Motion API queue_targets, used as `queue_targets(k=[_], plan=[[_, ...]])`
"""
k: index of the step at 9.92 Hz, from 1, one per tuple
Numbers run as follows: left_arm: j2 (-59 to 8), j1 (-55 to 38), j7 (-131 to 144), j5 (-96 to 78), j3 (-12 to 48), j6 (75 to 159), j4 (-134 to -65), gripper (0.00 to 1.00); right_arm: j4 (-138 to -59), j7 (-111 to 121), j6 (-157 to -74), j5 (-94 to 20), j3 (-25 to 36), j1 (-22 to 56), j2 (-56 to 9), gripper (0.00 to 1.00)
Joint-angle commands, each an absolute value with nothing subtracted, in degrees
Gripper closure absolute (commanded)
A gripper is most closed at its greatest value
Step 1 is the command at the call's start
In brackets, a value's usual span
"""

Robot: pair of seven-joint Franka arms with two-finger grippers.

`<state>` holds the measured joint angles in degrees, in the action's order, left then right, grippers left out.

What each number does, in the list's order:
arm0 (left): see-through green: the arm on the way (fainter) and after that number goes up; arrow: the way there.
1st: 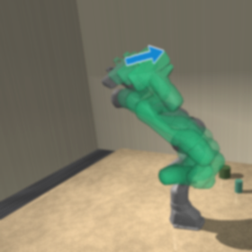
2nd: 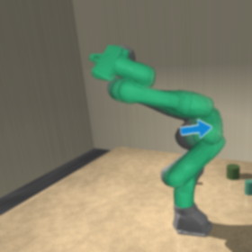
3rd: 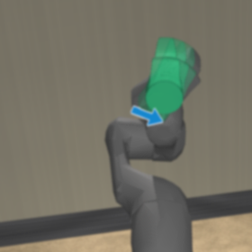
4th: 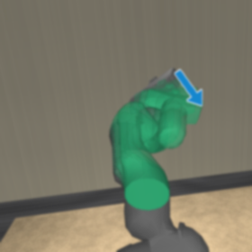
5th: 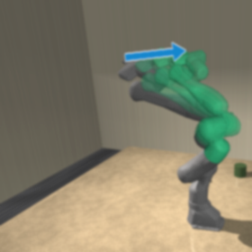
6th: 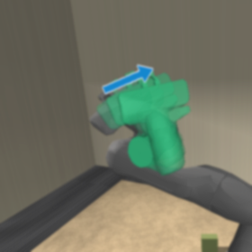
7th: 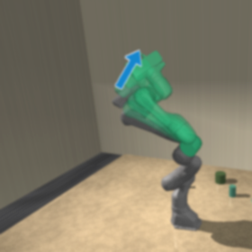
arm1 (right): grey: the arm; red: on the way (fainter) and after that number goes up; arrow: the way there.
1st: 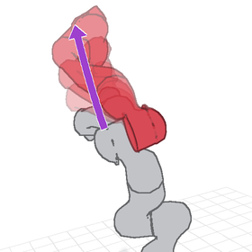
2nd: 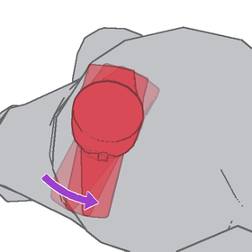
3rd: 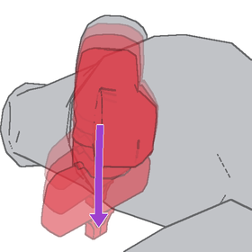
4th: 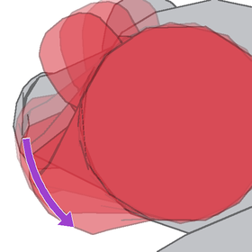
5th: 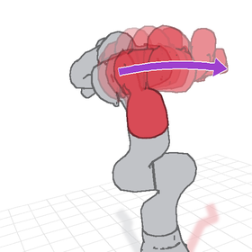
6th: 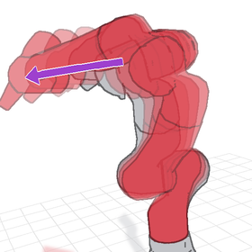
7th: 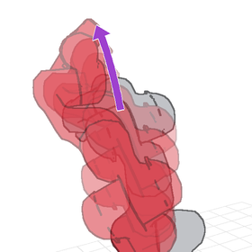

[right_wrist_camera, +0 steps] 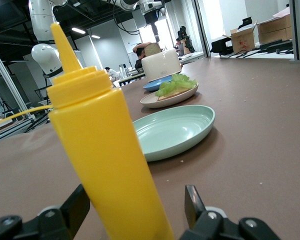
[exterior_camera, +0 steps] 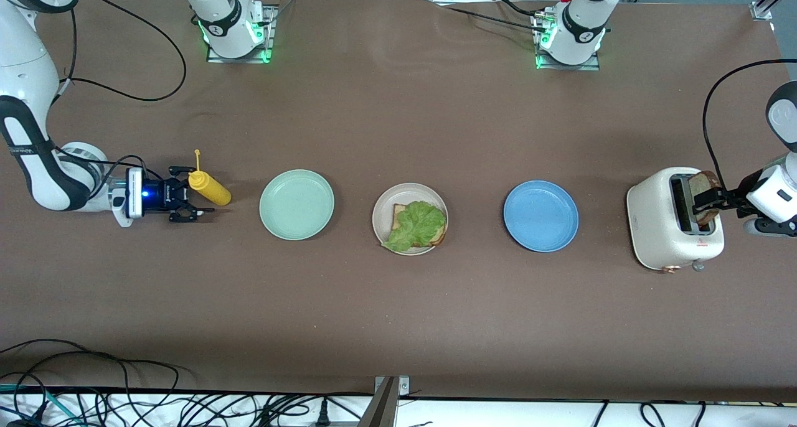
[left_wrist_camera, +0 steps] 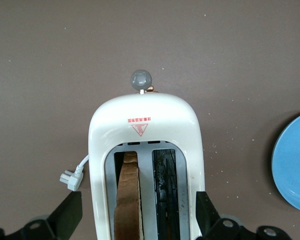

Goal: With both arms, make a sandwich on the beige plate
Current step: 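Close the right gripper around the yellow mustard bottle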

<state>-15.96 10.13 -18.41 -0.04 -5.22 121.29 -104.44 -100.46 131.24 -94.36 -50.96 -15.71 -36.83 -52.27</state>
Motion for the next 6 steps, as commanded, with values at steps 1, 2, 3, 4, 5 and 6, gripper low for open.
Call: queue_targets(k=[1, 2, 3, 4, 5, 6], plan=[[-14.2, 10.4, -18.4, 1.6, -4.8, 121.7, -106.1, 0.0, -100.1, 132.1, -95.8, -53.3, -16.0, -35.5, -52.6, 0.6], [-14.2, 10.4, -18.4, 1.6, -4.8, 121.7, -106.1, 0.0, -99.7, 132.1, -96.6, -54.3, -16.0, -34.6, -52.6, 1.0], [-14.2, 10.4, -18.4, 1.6, -4.8, 121.7, -106.1, 0.0, -99.5, 130.6, -97.4, -54.8, -16.1, -33.8, -52.2, 1.0], [-14.2, 10.5, -18.4, 1.6, -4.8, 121.7, -106.1, 0.0, -99.0, 127.4, -97.5, -54.9, -16.1, -33.0, -52.3, 1.0], [-14.2, 10.4, -18.4, 1.6, -4.8, 121.7, -106.1, 0.0, -98.4, 124.6, -98.5, -55.2, -16.2, -31.8, -51.8, 1.0], [-14.2, 10.4, -18.4, 1.6, -4.8, 121.7, -106.1, 0.0, -98.4, 122.9, -100.0, -55.4, -16.3, -30.5, -50.9, 1.0]])
